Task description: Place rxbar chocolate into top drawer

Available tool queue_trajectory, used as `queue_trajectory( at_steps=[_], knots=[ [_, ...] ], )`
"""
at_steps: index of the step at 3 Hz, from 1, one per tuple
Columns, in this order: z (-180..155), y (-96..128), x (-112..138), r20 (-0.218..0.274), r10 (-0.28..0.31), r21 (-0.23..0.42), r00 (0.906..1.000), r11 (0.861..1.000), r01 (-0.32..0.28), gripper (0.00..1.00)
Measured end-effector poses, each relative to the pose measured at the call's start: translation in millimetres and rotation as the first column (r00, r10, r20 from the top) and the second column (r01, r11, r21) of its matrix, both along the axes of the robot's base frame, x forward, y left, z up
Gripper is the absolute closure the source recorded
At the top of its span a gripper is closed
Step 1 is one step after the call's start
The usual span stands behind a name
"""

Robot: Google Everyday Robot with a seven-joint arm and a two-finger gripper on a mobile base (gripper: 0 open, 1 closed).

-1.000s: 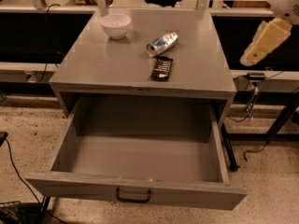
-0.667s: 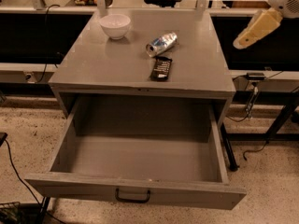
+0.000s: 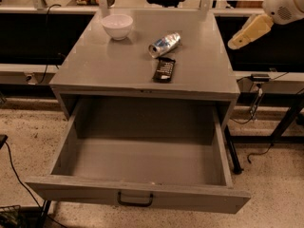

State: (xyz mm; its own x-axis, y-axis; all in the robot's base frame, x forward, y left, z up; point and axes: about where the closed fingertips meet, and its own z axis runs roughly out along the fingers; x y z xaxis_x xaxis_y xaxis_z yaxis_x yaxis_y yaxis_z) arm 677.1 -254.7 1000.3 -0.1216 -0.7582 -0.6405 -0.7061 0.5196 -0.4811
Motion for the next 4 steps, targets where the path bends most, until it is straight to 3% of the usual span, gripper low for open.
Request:
queue_trajectory(
  at_steps=[1, 2, 3, 4],
  knots=[
    [-37.4, 31.9, 2.2, -0.07, 0.068, 0.111, 0.9953, 0.992, -0.06, 0.0],
    [-81.5, 103.9, -9.7, -0.079, 0.229, 0.28, 0.9702, 0.939, -0.199, 0.0],
    [-105.9, 146.0, -19.0, -0.08, 0.325, 0.327, 0.9424, 0.902, -0.283, 0.0],
    [-123.4, 166.8, -19.8, -0.091, 0.368, 0.315, 0.9253, 0.892, -0.324, 0.0]
  ],
)
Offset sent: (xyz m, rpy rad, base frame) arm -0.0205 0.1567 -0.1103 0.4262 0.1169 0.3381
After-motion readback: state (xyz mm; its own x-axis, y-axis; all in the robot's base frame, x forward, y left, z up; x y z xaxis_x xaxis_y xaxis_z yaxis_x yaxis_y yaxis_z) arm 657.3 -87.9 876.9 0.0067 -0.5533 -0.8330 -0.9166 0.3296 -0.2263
